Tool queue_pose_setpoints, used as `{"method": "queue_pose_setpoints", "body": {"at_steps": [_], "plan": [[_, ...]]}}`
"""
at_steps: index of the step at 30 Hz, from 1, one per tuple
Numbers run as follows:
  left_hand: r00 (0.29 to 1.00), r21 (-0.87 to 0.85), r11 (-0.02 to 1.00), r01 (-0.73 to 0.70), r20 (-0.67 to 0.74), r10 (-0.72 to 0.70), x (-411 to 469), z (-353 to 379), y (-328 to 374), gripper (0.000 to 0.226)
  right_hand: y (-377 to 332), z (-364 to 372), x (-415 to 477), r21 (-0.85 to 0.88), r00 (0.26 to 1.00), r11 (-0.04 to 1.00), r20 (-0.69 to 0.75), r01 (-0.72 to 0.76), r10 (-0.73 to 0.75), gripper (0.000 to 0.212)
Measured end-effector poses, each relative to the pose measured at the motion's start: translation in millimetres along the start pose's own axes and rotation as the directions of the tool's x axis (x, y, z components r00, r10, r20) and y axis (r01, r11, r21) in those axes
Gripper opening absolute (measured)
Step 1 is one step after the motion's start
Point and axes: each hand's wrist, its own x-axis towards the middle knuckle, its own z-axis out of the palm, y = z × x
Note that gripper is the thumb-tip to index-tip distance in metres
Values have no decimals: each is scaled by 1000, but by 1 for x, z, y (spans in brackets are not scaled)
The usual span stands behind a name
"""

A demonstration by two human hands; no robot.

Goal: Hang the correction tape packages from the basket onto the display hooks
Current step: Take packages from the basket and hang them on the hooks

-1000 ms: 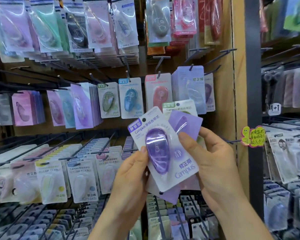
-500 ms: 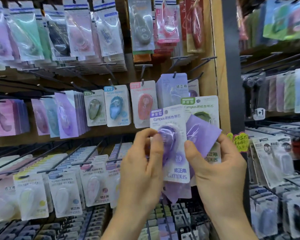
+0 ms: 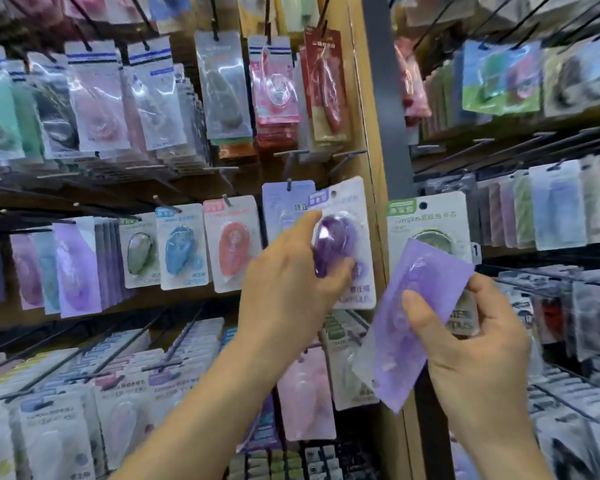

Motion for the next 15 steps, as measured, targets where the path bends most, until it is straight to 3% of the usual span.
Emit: {"method": "queue_pose_setpoints", "body": {"at_steps": [7, 10, 15], "plan": [[995, 384, 918, -94, 60, 77, 48, 31, 0, 60, 13, -13, 12, -7, 999, 1000, 42, -26, 26, 26], [993, 455, 884, -111, 75, 85, 58, 39, 0, 59, 17, -14, 14, 3, 997, 999, 63, -43, 43, 35], [988, 567, 809, -152, 115, 105, 65, 48, 4, 48, 20, -16, 19, 43, 989, 995, 120, -94, 88, 30]]}}
